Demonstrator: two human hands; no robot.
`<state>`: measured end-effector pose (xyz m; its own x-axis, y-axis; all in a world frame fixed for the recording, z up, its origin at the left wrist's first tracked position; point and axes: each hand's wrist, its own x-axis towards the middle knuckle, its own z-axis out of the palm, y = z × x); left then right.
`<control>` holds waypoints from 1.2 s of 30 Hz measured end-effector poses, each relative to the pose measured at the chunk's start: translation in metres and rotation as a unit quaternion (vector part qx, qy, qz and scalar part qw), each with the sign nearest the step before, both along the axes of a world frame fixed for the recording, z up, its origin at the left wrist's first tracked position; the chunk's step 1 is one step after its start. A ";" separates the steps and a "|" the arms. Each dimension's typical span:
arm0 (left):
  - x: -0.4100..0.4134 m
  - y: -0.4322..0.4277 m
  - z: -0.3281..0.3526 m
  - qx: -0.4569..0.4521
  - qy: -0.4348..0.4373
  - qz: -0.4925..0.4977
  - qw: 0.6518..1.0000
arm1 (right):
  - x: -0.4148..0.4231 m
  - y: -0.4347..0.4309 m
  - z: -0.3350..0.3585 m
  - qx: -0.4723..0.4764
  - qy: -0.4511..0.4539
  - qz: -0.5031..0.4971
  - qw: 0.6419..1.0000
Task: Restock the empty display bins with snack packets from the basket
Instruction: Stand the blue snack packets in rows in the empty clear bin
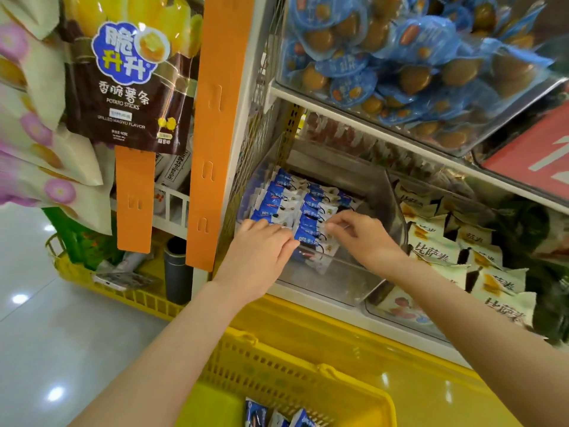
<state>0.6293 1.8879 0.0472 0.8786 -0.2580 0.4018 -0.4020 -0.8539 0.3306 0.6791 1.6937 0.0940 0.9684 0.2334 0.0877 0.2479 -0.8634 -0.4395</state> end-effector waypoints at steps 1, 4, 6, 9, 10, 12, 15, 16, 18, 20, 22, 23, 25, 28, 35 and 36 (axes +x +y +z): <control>-0.001 -0.001 0.000 -0.003 0.004 0.004 1.000 | -0.016 0.000 0.000 0.004 -0.008 0.000 1.000; -0.009 -0.006 0.000 -0.020 -0.002 0.016 1.000 | -0.065 -0.007 -0.011 -0.064 -0.042 0.044 0.996; -0.020 -0.010 0.000 -0.033 -0.013 0.019 0.999 | -0.090 -0.012 -0.022 -0.104 -0.098 0.072 0.987; -0.040 -0.016 -0.005 -0.058 -0.031 0.007 0.998 | -0.118 -0.023 -0.038 -0.076 -0.160 0.070 0.982; -0.049 -0.018 -0.009 -0.064 -0.045 -0.003 0.997 | -0.127 -0.027 -0.046 -0.063 -0.171 0.068 0.981; -0.067 -0.023 -0.023 -0.063 -0.071 -0.030 0.995 | -0.146 -0.033 -0.069 -0.050 -0.176 0.066 0.981; -0.092 -0.032 -0.064 -0.035 -0.016 -0.045 0.998 | -0.166 -0.037 -0.116 -0.078 -0.121 0.075 0.987; -0.099 -0.035 -0.082 -0.025 0.041 -0.043 0.998 | -0.170 -0.037 -0.133 -0.096 -0.063 0.075 0.991; -0.110 -0.037 -0.127 -0.010 0.151 -0.040 0.988 | -0.174 -0.044 -0.175 -0.118 0.059 0.053 0.990; -0.118 -0.038 -0.172 0.008 0.230 -0.040 0.972 | -0.176 -0.053 -0.217 -0.127 0.162 0.017 0.978; -0.123 -0.039 -0.209 0.020 0.296 -0.024 0.955 | -0.179 -0.059 -0.251 -0.117 0.244 -0.018 0.963; -0.124 -0.039 -0.226 0.024 0.325 -0.012 0.945 | -0.180 -0.062 -0.266 -0.115 0.274 -0.027 0.954; -0.125 -0.038 -0.256 0.025 0.387 0.006 0.922 | -0.180 -0.067 -0.291 -0.112 0.314 -0.045 0.942; -0.122 -0.037 -0.292 0.008 0.459 0.024 0.888 | -0.173 -0.069 -0.319 -0.111 0.330 -0.064 0.935; -0.102 -0.055 -0.336 -0.116 0.554 0.093 0.819 | -0.158 -0.067 -0.352 -0.118 0.344 -0.086 0.927; -0.099 -0.060 -0.339 -0.154 0.560 0.109 0.807 | -0.156 -0.068 -0.355 -0.124 0.336 -0.083 0.930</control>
<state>0.5300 1.8275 -0.2920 0.7468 -0.0884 -0.6591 0.4441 -0.6714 0.5933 0.5227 1.6261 -0.2609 0.8094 0.0085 -0.5872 -0.1568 -0.9605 -0.2300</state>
